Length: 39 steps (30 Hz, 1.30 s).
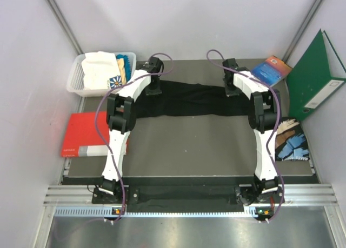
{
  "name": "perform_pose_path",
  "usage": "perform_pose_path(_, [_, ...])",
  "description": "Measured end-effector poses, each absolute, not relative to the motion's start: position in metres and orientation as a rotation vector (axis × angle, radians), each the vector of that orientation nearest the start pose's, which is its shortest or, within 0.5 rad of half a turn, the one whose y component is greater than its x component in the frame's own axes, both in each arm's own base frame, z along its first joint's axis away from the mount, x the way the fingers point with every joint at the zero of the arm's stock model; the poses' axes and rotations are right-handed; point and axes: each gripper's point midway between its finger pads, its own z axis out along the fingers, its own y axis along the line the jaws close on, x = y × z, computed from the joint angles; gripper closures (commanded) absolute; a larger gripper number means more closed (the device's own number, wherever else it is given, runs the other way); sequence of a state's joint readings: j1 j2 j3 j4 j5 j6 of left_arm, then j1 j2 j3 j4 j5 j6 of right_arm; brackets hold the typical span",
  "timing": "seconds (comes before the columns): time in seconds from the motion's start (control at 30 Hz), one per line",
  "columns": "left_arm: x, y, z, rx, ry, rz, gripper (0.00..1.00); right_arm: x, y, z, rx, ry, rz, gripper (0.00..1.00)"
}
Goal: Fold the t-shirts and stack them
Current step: Fold the tshirt
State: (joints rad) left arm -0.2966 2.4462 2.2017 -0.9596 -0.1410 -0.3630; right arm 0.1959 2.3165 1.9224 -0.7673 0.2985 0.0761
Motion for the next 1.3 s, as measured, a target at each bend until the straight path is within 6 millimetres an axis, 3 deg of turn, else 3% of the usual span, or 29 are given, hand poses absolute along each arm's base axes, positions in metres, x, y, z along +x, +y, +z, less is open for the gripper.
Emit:
perform_pose_path(0.1, [0.511, -0.146, 0.033, -0.126, 2.768, 0.025, 1.0, 0.479, 0.06, 0.029, -0.138, 2.731, -0.335, 1.0])
perform_pose_path(0.3, [0.52, -0.152, 0.032, -0.124, 2.767, -0.006, 1.0, 0.407, 0.089, 0.026, -0.291, 2.904, -0.274, 1.0])
perform_pose_path(0.53, [0.562, -0.177, 0.034, -0.138, 2.65, -0.209, 1.0, 0.309, 0.105, 0.03, -0.321, 3.169, -0.148, 1.0])
perform_pose_path(0.63, [0.579, -0.188, 0.036, -0.159, 2.597, -0.332, 1.0, 0.287, 0.108, 0.038, -0.285, 3.234, -0.095, 1.0])
perform_pose_path(0.7, [0.591, -0.196, 0.038, -0.167, 2.554, -0.422, 1.0, 0.284, 0.11, 0.044, -0.273, 3.243, -0.068, 1.0])
perform_pose_path(0.77, [0.597, -0.202, 0.041, -0.164, 2.53, -0.486, 1.0, 0.287, 0.113, 0.052, -0.272, 3.235, -0.056, 1.0])
perform_pose_path(0.83, [0.601, -0.206, 0.041, -0.153, 2.504, -0.545, 1.0, 0.305, 0.118, 0.067, -0.282, 3.174, -0.045, 1.0])
perform_pose_path(0.97, [0.592, -0.21, 0.05, -0.14, 2.49, -0.607, 1.0, 0.365, 0.135, 0.109, -0.29, 2.94, 0.006, 1.0])
perform_pose_path(1.03, [0.584, -0.213, 0.064, -0.14, 2.482, -0.64, 1.0, 0.397, 0.145, 0.129, -0.295, 2.809, 0.047, 0.98])
perform_pose_path(1.13, [0.572, -0.218, 0.101, -0.133, 2.447, -0.693, 1.0, 0.433, 0.162, 0.138, -0.297, 2.68, 0.117, 0.79])
perform_pose_path(1.17, [0.569, -0.219, 0.116, -0.127, 2.428, -0.711, 1.0, 0.447, 0.172, 0.137, -0.305, 2.637, 0.163, 0.69])
perform_pose_path(1.27, [0.557, -0.223, 0.159, -0.107, 2.371, -0.769, 1.0, 0.484, 0.196, 0.121, -0.31, 2.566, 0.307, 0.47])
perform_pose_path(1.3, [0.553, -0.224, 0.169, -0.1, 2.357, -0.781, 0.98, 0.494, 0.204, 0.115, -0.3, 2.551, 0.359, 0.46])
